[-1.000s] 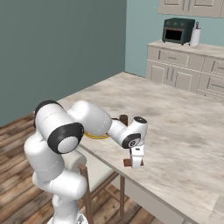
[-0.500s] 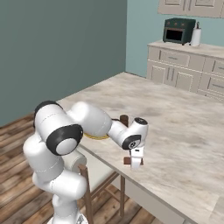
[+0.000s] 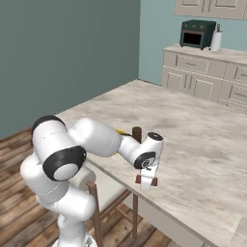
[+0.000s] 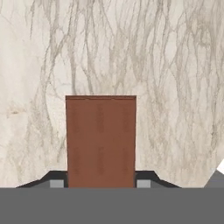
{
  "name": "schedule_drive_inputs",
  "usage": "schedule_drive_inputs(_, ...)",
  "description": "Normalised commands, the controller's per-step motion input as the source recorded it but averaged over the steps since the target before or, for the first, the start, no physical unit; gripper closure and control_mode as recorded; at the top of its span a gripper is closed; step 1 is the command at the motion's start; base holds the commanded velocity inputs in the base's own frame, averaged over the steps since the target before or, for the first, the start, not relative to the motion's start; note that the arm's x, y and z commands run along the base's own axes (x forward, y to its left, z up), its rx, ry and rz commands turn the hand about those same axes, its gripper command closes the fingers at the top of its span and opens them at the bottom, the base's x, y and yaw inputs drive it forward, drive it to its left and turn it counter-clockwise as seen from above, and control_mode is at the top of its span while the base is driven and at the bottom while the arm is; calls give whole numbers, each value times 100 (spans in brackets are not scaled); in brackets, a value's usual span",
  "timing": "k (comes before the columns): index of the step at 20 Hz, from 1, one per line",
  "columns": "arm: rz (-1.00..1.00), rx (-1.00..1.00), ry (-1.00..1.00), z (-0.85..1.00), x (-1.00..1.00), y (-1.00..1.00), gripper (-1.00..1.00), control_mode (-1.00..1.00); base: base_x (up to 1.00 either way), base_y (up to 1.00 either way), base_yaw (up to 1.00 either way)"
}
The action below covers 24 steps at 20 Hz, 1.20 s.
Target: Take the cinnamon bottle from the cabinet and place it on the dining table, next to the plate with the cupcake. Then take the chocolate from the dining counter and place it on the cupcake plate.
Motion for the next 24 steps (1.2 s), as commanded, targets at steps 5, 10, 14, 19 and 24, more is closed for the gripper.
schedule_drive_inputs(5, -4, 0, 4, 55, -13, 11, 100, -100, 0, 0, 0)
schedule_drive_inputs(10, 0, 0, 2, 51, -32, 28, 100, -100, 0, 0, 0)
schedule_drive_inputs(14, 0, -5, 0, 23, -18, 66, 100, -100, 0, 0, 0)
schedule_drive_inputs(19, 0, -1, 0, 19, -1, 71, 100, -100, 0, 0, 0)
schedule_drive_inputs(24, 0, 0, 0, 19, 5, 68, 100, -100, 0, 0, 0)
